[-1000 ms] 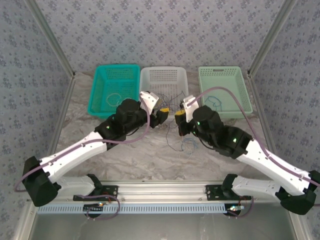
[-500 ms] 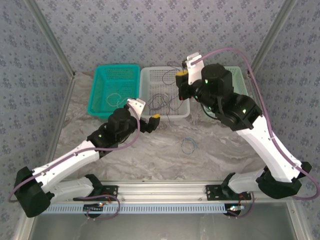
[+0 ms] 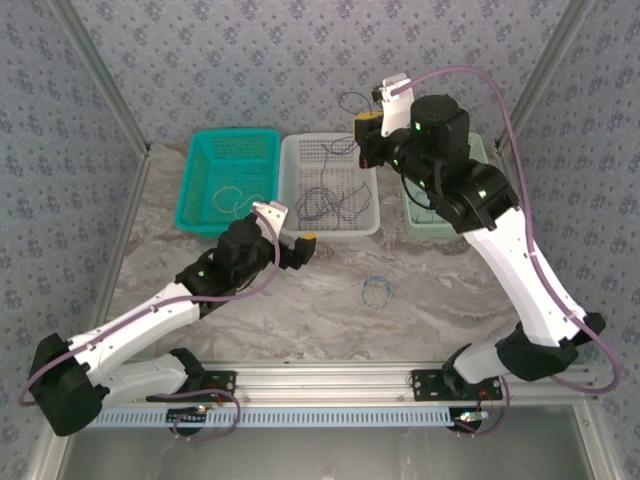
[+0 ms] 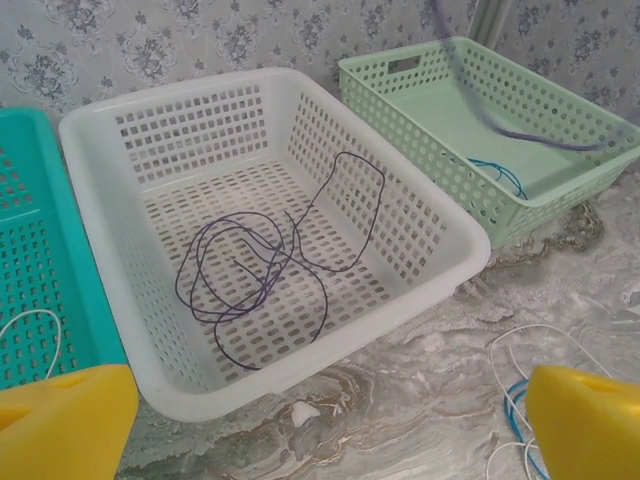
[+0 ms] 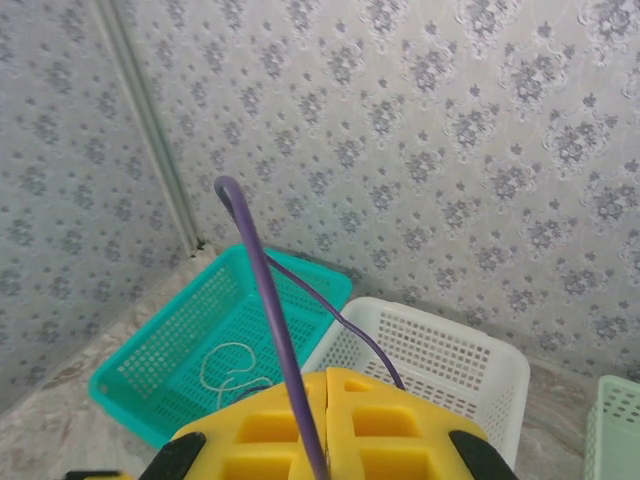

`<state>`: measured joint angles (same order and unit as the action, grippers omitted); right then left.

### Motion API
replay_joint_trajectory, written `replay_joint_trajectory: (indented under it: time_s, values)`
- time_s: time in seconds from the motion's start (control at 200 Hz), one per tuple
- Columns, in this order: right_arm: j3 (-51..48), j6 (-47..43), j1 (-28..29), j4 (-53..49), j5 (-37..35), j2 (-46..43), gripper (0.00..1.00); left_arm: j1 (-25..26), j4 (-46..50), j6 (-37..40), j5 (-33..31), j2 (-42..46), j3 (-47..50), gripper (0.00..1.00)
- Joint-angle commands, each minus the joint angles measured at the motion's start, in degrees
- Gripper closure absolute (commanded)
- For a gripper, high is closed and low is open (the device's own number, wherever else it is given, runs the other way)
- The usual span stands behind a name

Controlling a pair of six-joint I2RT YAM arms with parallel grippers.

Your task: Untangle the cables

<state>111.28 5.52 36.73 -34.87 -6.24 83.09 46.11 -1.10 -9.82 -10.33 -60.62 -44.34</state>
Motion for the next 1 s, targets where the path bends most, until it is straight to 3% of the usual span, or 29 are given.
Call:
replay_joint_trajectory:
  time_s: [0.0, 0.56, 0.66, 0.725, 0.765, 0.889, 0.994]
  values:
    - [1.51, 1.53, -2.69, 2.69, 3.69, 4.36, 1.0, -0.35, -1.45, -1.14, -0.51, 0.77, 0.82, 0.01]
    - [2.98, 7.77, -10.34, 1.3, 14.88, 28.46, 1.0, -1.71, -0.3, -1.72, -0.67, 2.96, 2.48, 0.01]
    - [6.29, 7.47, -10.69, -3.98, 16.41, 31.53, 0.69, -1.73, -0.13, -1.79, -0.42, 2.72, 2.33, 0.01]
    - [8.46, 6.44, -10.89, -8.11, 16.24, 32.91, 0.35, -1.74, -0.13, -1.87, -0.19, 2.41, 2.24, 0.01]
    - [9.76, 5.89, -11.1, -11.0, 15.02, 33.42, 0.23, -1.79, -0.12, -1.9, 0.03, 2.04, 2.11, 0.0]
    - [8.43, 4.62, -12.56, -15.82, 10.02, 31.47, 0.11, -1.87, 0.49, -2.26, 0.83, 0.57, 1.21, 0.0]
    - [2.93, 3.84, -13.77, -15.78, 8.31, 26.35, 0.09, -1.85, 0.14, -2.44, 1.4, -0.66, 0.84, 0.01]
